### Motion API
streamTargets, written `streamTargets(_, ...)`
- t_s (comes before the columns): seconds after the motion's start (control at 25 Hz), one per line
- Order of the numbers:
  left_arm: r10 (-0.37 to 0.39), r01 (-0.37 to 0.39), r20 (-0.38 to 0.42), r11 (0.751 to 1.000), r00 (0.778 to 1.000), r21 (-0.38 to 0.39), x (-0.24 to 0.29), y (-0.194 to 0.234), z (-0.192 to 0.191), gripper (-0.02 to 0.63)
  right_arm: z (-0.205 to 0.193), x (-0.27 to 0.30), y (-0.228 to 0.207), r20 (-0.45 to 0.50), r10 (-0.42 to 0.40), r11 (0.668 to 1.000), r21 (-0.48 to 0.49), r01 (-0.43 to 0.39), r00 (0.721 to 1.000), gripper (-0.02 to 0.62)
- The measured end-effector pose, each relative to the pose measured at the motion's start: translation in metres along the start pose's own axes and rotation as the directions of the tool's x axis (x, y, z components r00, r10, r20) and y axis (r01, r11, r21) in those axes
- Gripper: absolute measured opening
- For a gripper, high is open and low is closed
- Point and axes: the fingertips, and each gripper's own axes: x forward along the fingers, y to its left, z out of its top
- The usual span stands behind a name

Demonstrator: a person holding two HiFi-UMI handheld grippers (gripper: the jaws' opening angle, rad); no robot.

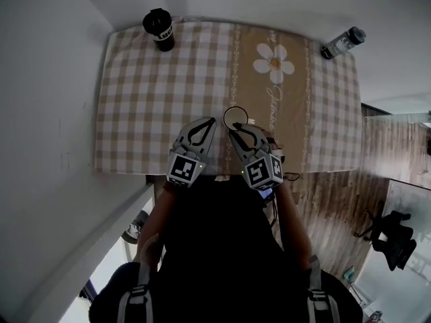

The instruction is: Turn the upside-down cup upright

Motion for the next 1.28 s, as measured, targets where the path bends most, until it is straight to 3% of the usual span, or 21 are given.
streamTargets(0.08, -0.001, 0.001, -0.001, 1.000, 1.000, -0.001, -0.002, 0.001, -0.001, 0.003, -0.003, 0.005, 0.006, -0.040, 0.044, 0.999, -0.013, -0.044, 0.998, 0.078)
streamTargets(0.16, 0.000, 0.000, -0.003, 1.000, 1.000, -0.008, -0.003, 0.003, -0.005, 0.003, -0.005, 0.010, 0.011, -0.090, 0.077, 0.996, -0.025, -0.080, 0.993, 0.127)
streamTargets(0.6, 0.003, -0.003, -0.006, 1.000, 1.000, -0.004, 0.000, 0.001, -0.006, 0.003, -0.022, 0.033, 0.020, -0.307, 0.092, 0.975, -0.167, -0.148, 0.947, 0.127)
streamTargets(0.68, 0.012, -0.012, 0.000, 1.000, 1.000, -0.008, 0.000, 0.004, -0.006, 0.003, -0.025, 0.037, 0.020, -0.340, 0.080, 0.971, -0.186, -0.150, 0.937, 0.097)
streamTargets(0.8, 0.023, -0.023, 0.003, 1.000, 1.000, -0.012, 0.001, 0.007, -0.006, 0.003, -0.030, 0.038, 0.019, -0.397, 0.095, 0.977, -0.139, -0.162, 0.913, 0.069)
streamTargets(0.96, 0.024, -0.024, 0.002, 1.000, 1.000, -0.005, 0.001, 0.007, -0.008, 0.003, -0.031, 0.038, 0.019, -0.400, 0.125, 0.980, -0.095, -0.177, 0.908, 0.060)
streamTargets(1.28, 0.031, -0.032, -0.037, 0.999, 0.999, -0.018, -0.002, 0.010, -0.023, 0.008, -0.030, 0.031, 0.015, -0.326, 0.151, 0.987, 0.001, -0.160, 0.933, 0.041)
